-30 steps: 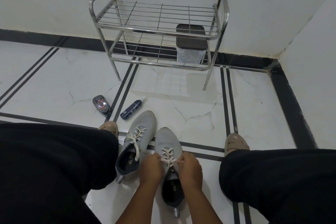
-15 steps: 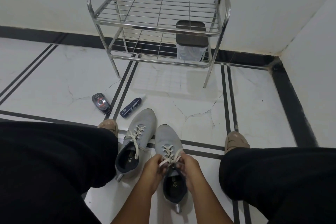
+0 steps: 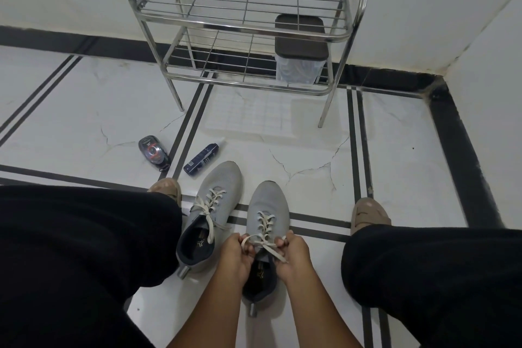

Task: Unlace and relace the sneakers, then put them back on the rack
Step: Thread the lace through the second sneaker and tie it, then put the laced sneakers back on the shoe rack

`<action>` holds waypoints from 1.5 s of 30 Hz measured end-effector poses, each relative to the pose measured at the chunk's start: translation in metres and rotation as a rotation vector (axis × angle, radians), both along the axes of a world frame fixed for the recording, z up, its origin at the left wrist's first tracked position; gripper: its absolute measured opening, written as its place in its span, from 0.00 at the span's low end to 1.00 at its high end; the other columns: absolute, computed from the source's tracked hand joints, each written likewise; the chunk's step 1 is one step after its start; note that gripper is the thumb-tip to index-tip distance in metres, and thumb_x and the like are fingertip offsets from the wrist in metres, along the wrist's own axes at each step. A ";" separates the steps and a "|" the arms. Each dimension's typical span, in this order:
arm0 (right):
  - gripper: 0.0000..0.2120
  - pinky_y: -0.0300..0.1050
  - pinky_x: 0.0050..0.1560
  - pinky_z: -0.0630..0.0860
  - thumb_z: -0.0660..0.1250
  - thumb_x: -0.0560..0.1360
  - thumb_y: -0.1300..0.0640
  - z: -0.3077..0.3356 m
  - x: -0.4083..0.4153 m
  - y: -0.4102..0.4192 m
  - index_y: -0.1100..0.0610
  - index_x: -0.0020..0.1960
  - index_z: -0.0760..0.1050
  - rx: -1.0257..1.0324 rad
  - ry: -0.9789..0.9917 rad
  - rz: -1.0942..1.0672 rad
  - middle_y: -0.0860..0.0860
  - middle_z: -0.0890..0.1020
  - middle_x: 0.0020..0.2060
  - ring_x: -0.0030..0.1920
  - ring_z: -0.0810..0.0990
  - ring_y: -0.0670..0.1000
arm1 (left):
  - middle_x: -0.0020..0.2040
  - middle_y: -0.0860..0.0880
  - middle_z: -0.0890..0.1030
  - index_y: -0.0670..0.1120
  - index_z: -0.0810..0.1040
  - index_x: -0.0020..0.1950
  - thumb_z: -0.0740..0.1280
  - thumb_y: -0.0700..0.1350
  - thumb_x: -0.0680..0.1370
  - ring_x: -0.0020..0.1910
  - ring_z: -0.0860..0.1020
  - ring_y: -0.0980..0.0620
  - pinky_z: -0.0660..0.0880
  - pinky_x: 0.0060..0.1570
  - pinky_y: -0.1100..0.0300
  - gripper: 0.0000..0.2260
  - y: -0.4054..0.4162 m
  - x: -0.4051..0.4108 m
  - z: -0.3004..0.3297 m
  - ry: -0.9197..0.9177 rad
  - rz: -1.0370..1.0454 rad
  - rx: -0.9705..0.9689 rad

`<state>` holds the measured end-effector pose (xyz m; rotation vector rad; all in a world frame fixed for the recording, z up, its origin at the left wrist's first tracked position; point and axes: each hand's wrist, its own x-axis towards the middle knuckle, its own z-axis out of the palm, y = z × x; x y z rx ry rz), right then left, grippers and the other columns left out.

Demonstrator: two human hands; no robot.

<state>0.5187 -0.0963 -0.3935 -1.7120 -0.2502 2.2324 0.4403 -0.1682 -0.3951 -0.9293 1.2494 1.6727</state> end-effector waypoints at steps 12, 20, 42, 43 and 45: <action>0.14 0.44 0.39 0.71 0.58 0.80 0.50 -0.001 0.008 0.000 0.58 0.51 0.78 0.326 -0.326 0.499 0.55 0.78 0.40 0.36 0.74 0.52 | 0.39 0.46 0.75 0.44 0.72 0.42 0.58 0.45 0.81 0.39 0.74 0.45 0.69 0.37 0.54 0.10 -0.014 -0.003 0.019 0.892 -0.804 -0.590; 0.33 0.46 0.57 0.70 0.59 0.73 0.33 0.011 0.044 -0.067 0.55 0.68 0.64 0.600 -0.760 1.219 0.55 0.70 0.63 0.63 0.74 0.56 | 0.64 0.40 0.73 0.42 0.75 0.59 0.63 0.39 0.76 0.61 0.71 0.37 0.67 0.55 0.40 0.12 -0.058 0.003 0.026 0.903 -0.529 -1.153; 0.18 0.48 0.54 0.77 0.63 0.76 0.54 0.010 -0.024 -0.053 0.58 0.63 0.71 0.539 -0.666 0.899 0.58 0.80 0.56 0.55 0.79 0.59 | 0.64 0.36 0.71 0.40 0.66 0.70 0.62 0.46 0.78 0.61 0.72 0.37 0.70 0.55 0.49 0.21 -0.066 0.000 0.012 0.455 -0.616 -0.815; 0.17 0.50 0.54 0.78 0.63 0.76 0.54 0.010 -0.025 -0.054 0.58 0.62 0.72 0.547 -0.669 0.893 0.58 0.80 0.55 0.54 0.79 0.59 | 0.63 0.36 0.71 0.41 0.66 0.70 0.62 0.45 0.78 0.60 0.72 0.37 0.70 0.54 0.50 0.21 -0.065 -0.003 0.012 0.448 -0.616 -0.799; 0.14 0.51 0.54 0.79 0.62 0.76 0.56 0.011 -0.026 -0.054 0.58 0.60 0.73 0.567 -0.674 0.877 0.57 0.80 0.53 0.53 0.79 0.59 | 0.62 0.37 0.73 0.41 0.69 0.69 0.61 0.42 0.77 0.59 0.73 0.38 0.70 0.53 0.50 0.19 -0.064 -0.004 0.012 0.442 -0.625 -0.786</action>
